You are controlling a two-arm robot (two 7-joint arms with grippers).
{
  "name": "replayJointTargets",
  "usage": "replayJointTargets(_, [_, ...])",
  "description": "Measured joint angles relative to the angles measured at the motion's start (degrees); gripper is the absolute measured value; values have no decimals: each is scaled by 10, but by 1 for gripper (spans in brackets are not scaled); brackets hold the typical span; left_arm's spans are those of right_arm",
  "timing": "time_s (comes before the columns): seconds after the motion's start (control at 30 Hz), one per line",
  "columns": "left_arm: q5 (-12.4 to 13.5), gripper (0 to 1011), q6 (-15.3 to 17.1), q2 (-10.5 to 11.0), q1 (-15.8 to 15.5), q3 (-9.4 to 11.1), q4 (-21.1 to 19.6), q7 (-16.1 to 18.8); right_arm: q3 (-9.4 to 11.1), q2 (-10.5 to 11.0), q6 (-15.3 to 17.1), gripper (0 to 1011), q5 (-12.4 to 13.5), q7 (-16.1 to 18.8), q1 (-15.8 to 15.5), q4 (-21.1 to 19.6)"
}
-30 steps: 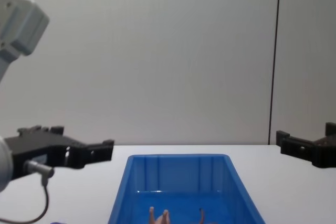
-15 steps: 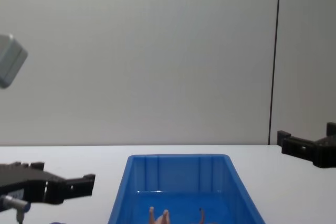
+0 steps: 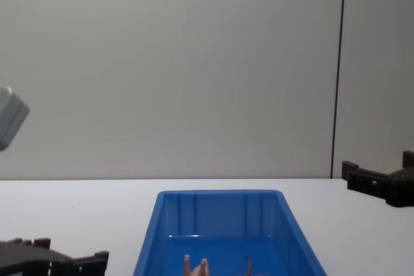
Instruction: Pick up the two dolls from the table and place them into the box.
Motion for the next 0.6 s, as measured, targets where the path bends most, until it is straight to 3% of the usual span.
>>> replayJointTargets(0.17, [-2, 860, 0, -4, 0, 0, 12, -7, 0, 0, 0, 1001, 0, 0, 0, 0])
replayJointTargets(0.6, [-8, 442, -3, -9, 6, 1, 34, -12, 0, 0, 0, 1001, 0, 0, 0, 0])
